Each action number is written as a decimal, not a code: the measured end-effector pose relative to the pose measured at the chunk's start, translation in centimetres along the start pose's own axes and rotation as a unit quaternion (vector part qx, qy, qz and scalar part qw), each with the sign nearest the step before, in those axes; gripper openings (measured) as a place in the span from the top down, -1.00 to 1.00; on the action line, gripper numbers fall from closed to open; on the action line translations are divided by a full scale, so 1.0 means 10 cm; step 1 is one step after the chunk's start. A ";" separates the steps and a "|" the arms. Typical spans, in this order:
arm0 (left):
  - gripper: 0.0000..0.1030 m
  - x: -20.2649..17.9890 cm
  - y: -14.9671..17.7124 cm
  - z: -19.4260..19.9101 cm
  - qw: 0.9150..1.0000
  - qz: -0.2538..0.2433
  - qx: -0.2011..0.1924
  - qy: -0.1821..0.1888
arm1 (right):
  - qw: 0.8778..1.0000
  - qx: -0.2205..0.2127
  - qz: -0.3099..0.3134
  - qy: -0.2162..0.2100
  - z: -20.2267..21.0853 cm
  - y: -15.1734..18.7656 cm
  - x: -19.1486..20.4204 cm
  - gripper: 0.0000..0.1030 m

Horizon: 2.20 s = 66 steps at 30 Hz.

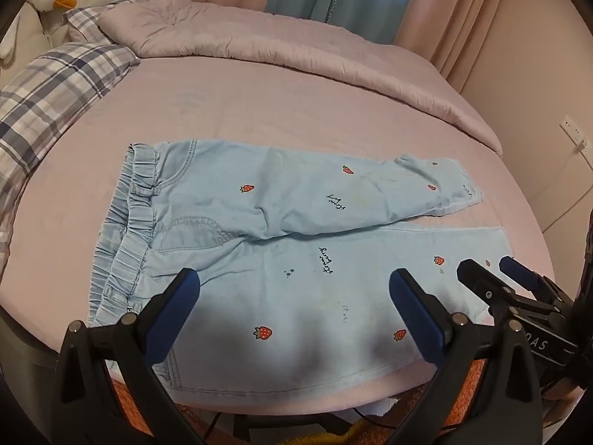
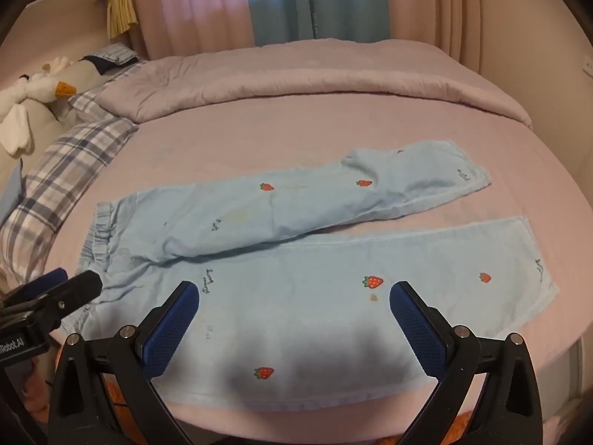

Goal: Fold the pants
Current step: 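Move both grippers toward the light-blue strawberry jeans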

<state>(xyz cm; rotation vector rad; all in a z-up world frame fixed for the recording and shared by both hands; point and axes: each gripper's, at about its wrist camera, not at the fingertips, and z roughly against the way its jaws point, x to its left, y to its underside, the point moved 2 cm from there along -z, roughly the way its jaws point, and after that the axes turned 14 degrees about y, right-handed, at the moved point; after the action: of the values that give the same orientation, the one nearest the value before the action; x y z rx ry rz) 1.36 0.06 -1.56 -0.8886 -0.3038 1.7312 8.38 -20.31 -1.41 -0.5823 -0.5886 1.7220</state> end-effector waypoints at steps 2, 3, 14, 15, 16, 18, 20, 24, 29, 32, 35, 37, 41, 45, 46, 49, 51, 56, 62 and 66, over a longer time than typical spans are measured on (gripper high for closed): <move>-0.98 0.02 -0.02 -0.01 1.000 0.002 0.003 0.000 | 1.000 0.005 -0.002 0.000 -0.02 -0.01 0.00 -0.99; -0.98 -0.04 -0.02 0.01 1.000 0.003 0.005 -0.001 | 1.000 0.001 0.000 0.002 -0.04 -0.01 0.02 -0.99; -0.97 0.09 0.02 -0.01 1.000 0.017 -0.001 -0.008 | 1.000 0.007 -0.004 -0.009 -0.07 -0.03 0.08 -0.99; -0.97 0.10 0.03 0.00 1.000 0.021 0.000 -0.004 | 1.000 0.005 -0.001 -0.012 -0.07 -0.03 0.09 -0.99; -0.97 0.10 0.04 0.00 1.000 0.022 0.001 -0.004 | 1.000 0.004 0.001 -0.016 -0.06 -0.04 0.09 -0.99; -0.97 0.10 0.07 0.01 1.000 0.024 0.003 -0.006 | 1.000 -0.001 0.006 -0.015 -0.05 -0.04 0.10 -0.99; -0.97 0.10 0.09 0.02 1.000 0.027 0.004 -0.009 | 1.000 0.003 0.012 -0.007 -0.06 -0.04 0.08 -0.99; -0.97 0.11 0.10 0.07 0.999 0.044 -0.002 -0.001 | 1.000 0.005 -0.005 -0.026 -0.06 -0.02 0.03 -0.99; -0.97 0.13 0.14 0.15 0.998 0.055 -0.013 0.001 | 0.998 0.001 -0.030 -0.055 -0.07 -0.04 0.01 -0.99; -0.97 0.18 0.14 0.19 0.998 0.058 -0.015 -0.004 | 0.999 0.000 -0.019 -0.040 -0.06 -0.04 0.02 -0.99; -0.97 0.22 0.14 0.21 0.998 0.065 -0.018 -0.006 | 1.000 0.007 -0.007 -0.025 -0.05 -0.04 0.04 -0.99; -0.97 0.24 0.15 0.22 0.997 0.069 -0.021 -0.005 | 1.000 0.013 -0.002 -0.021 -0.06 -0.03 0.05 -0.99; -0.97 0.27 0.17 0.23 0.997 0.074 -0.017 -0.008 | 0.999 0.033 0.001 -0.020 -0.10 -0.02 0.06 -0.99; -0.97 0.31 0.18 0.22 0.997 0.077 -0.014 -0.011 | 0.999 0.040 0.000 -0.023 -0.09 -0.02 0.06 -0.99; -0.96 0.32 0.18 0.22 0.997 0.079 -0.013 -0.011 | 0.999 0.041 -0.001 -0.023 -0.09 -0.02 0.06 -0.99; -0.97 0.34 0.18 0.21 0.996 0.083 -0.010 -0.013 | 0.999 0.035 -0.004 -0.022 -0.11 -0.02 0.06 -0.99; -0.97 0.36 0.18 0.21 0.996 0.085 -0.009 -0.013 | 0.999 0.037 -0.005 -0.020 -0.12 -0.02 0.06 -0.99; -0.97 0.41 0.18 0.20 0.996 0.091 -0.004 -0.021 | 0.999 0.041 -0.007 -0.017 -0.15 -0.01 0.04 -0.99; -0.97 0.43 0.20 0.18 0.995 0.093 0.000 -0.023 | 0.999 0.038 -0.012 -0.014 -0.17 -0.01 0.01 -0.99; -0.97 0.43 0.19 0.16 0.995 0.095 0.004 -0.022 | 0.999 0.036 -0.012 -0.013 -0.19 0.00 0.00 -0.99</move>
<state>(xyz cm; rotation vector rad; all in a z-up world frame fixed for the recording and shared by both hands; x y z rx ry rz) -1.56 3.66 -3.38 -0.8970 -0.2480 1.9280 9.63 -20.13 -2.80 -0.5011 -0.5471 1.7221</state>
